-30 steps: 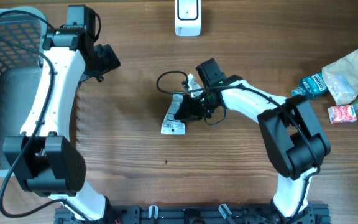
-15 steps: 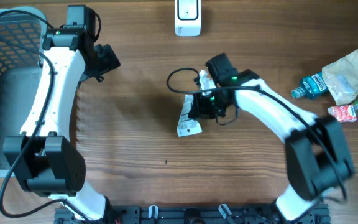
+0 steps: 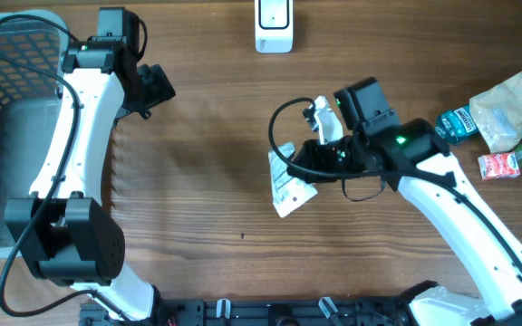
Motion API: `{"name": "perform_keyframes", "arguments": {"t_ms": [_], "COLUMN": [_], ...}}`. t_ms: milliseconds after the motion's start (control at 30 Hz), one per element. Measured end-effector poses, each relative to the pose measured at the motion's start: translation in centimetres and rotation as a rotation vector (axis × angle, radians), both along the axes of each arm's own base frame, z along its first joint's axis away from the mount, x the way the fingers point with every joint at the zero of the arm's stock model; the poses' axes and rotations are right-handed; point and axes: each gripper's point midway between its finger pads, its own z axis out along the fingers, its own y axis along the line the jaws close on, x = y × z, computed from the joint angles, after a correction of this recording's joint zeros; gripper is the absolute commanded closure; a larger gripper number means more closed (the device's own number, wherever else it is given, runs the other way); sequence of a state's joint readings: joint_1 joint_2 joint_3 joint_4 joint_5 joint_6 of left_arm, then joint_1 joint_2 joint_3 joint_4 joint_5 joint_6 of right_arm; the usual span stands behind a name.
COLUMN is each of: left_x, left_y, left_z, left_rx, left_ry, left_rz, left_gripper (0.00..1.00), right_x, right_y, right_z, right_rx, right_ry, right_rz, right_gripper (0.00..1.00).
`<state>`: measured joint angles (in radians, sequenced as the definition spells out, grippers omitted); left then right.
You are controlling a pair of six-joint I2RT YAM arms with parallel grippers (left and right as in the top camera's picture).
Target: Scan the item barcode
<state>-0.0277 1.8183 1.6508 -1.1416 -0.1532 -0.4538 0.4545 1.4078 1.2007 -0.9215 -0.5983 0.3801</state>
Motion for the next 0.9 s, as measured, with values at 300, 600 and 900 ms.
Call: {"name": "perform_keyframes", "arguments": {"t_ms": [300,600,900], "left_x": [0.0,0.0,0.0], "left_y": [0.0,0.0,0.0], "left_z": [0.0,0.0,0.0], "left_rx": [0.000,0.000,0.000], "left_ry": [0.000,0.000,0.000], "left_rz": [0.000,0.000,0.000], "left_gripper": [0.00,0.00,0.00], "right_x": [1.4,2.2,0.7], "right_y": [-0.2,-1.4,-3.0], "right_z": [-2.0,-10.1,-11.5], "right_rx": [-0.058,-0.241,-0.340], "right_ry": [0.004,0.183,0.278], "right_rz": [-0.023,-0.068,-0.125], "right_gripper": [0.95,0.26,0.00]}}
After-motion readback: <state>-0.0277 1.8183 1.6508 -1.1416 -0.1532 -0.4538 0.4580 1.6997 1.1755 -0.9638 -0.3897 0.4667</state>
